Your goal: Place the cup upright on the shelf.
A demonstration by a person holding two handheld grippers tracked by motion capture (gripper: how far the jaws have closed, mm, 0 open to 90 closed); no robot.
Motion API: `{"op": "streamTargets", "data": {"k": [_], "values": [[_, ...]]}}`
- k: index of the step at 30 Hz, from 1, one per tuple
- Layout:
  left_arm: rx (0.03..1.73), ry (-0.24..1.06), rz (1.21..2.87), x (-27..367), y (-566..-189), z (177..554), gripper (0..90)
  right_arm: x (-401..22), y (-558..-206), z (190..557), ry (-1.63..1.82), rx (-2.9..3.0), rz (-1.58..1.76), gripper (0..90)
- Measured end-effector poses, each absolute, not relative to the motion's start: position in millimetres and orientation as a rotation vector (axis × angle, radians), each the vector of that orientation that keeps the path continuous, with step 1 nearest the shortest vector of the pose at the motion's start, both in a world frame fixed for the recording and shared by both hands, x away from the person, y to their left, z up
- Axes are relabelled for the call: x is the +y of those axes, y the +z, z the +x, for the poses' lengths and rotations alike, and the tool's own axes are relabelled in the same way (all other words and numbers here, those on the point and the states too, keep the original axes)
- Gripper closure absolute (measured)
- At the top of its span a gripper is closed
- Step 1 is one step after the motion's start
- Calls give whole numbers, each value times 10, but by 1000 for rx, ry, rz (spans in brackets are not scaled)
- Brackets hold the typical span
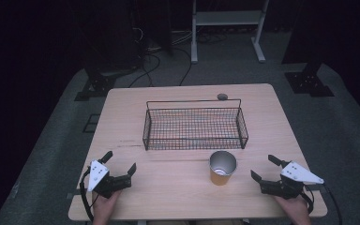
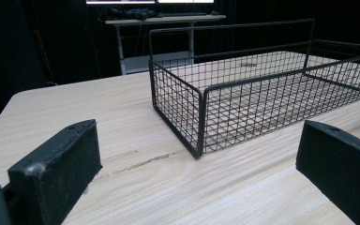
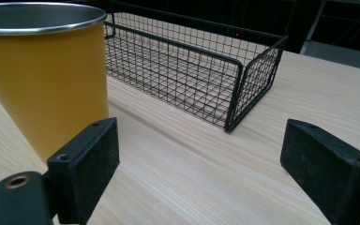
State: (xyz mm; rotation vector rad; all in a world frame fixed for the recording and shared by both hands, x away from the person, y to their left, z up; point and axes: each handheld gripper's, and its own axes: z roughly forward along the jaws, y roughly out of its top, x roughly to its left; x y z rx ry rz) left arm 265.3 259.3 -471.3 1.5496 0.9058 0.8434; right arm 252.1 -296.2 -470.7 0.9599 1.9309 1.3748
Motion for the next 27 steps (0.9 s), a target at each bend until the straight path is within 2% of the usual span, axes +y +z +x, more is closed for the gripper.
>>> {"op": "streamTargets", "data": {"k": [27], "values": [[905, 852, 1554, 2581, -4714, 2651, 0, -2728, -4609, 2472, 1429, 2008, 833, 88]]}}
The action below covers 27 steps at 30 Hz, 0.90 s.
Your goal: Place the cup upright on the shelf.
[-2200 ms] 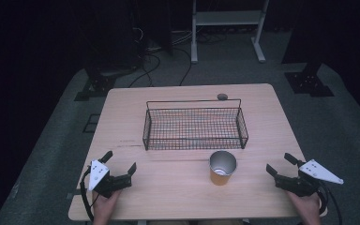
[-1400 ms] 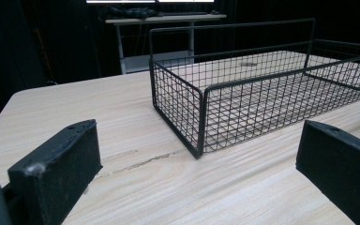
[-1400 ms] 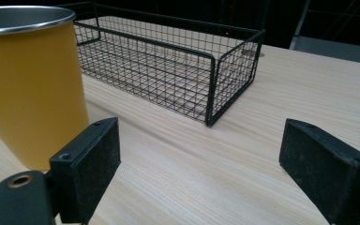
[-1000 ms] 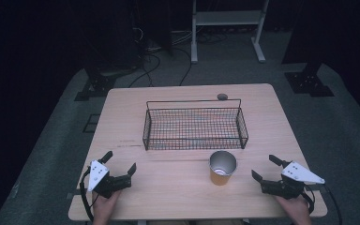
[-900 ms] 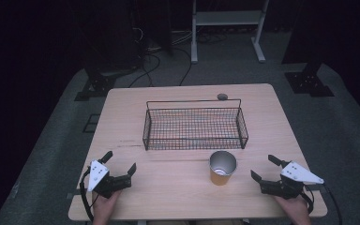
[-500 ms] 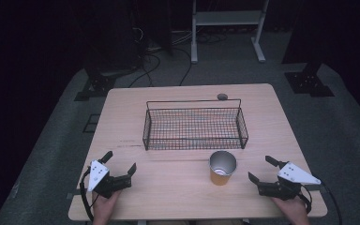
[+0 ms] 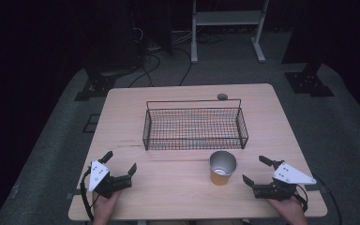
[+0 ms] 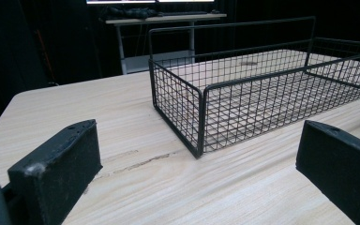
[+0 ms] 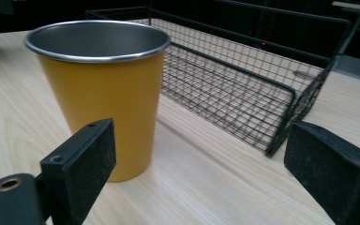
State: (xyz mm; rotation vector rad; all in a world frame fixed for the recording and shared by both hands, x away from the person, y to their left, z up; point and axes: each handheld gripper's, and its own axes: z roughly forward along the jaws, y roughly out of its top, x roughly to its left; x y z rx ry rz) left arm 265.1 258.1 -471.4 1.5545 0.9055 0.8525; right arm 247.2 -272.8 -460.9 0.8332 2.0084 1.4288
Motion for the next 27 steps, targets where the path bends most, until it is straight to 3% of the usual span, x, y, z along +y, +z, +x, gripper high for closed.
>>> {"op": "streamTargets", "data": {"k": [12, 14, 27], "values": [[905, 854, 1555, 2579, -4714, 2650, 0, -2579, -4560, 2450, 1478, 2060, 788, 75], [905, 853, 1556, 2580, -4714, 2650, 0, -2540, -4562, 2460, 1472, 2077, 792, 24], [904, 853, 1555, 2581, -4714, 2649, 0, -2386, -4555, 2492, 1508, 2127, 777, 24]]}}
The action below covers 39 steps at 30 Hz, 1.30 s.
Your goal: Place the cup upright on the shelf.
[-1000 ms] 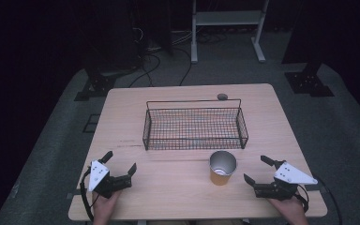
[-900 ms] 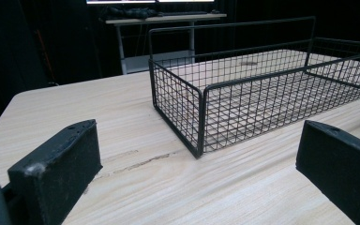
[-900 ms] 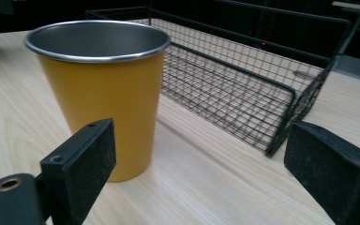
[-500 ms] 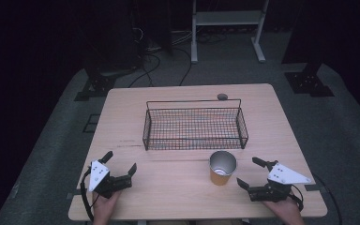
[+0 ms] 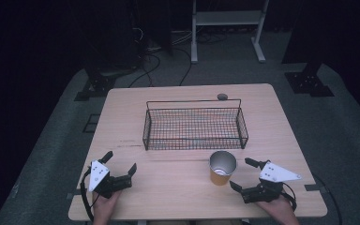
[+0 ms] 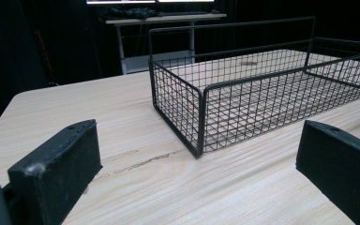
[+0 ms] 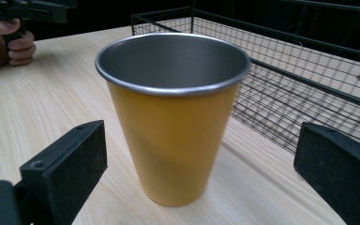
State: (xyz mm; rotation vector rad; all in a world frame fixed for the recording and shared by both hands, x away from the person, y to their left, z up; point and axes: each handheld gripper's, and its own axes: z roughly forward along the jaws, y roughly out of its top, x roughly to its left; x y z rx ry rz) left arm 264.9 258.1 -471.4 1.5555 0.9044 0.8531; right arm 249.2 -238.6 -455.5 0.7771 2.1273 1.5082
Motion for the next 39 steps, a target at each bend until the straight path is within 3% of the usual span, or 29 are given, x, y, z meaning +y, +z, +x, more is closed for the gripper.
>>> {"op": "streamTargets", "data": {"k": [37, 39], "values": [[898, 851, 1557, 2582, -4714, 2646, 0, -1899, -4501, 2811, 1427, 2226, 748, 21], [898, 852, 1557, 2582, -4714, 2646, 0, -1905, -4491, 2808, 1449, 2211, 744, 69]]}}
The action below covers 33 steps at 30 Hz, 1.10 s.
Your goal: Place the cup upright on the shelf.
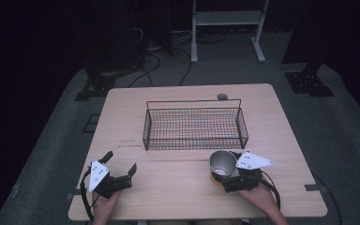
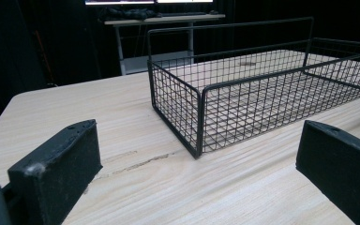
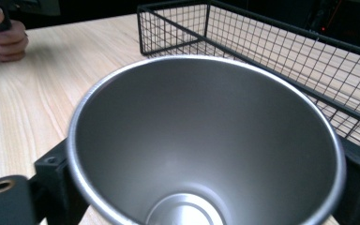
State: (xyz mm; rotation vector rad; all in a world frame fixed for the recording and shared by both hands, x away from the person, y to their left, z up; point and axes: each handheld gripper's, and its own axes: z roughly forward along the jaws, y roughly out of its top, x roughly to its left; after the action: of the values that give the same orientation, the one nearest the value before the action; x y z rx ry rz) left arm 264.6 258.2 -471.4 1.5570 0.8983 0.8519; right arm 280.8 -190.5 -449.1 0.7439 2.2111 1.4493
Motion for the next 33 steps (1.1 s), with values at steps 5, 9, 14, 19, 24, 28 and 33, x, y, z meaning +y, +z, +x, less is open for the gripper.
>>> {"op": "streamTargets", "data": {"k": [5, 9, 14, 19, 24, 28, 33], "values": [[900, 851, 1556, 2582, -4714, 2647, 0, -1897, -4487, 2807, 1454, 2209, 749, 74], [899, 851, 1556, 2582, -4714, 2648, 0, -1895, -4476, 2806, 1464, 2208, 742, 105], [900, 851, 1556, 2582, -4714, 2648, 0, -1898, -4470, 2809, 1467, 2213, 746, 111], [900, 850, 1556, 2583, -4714, 2648, 0, -1901, -4427, 2827, 1481, 2213, 746, 119], [899, 850, 1554, 2583, -4714, 2647, 0, -1901, -4378, 2866, 1480, 2215, 750, 119], [900, 849, 1554, 2584, -4714, 2648, 0, -1906, -4299, 2918, 1501, 2207, 751, 119], [901, 849, 1552, 2584, -4714, 2649, 0, -1876, -4202, 2989, 1521, 2213, 743, 120]]}}
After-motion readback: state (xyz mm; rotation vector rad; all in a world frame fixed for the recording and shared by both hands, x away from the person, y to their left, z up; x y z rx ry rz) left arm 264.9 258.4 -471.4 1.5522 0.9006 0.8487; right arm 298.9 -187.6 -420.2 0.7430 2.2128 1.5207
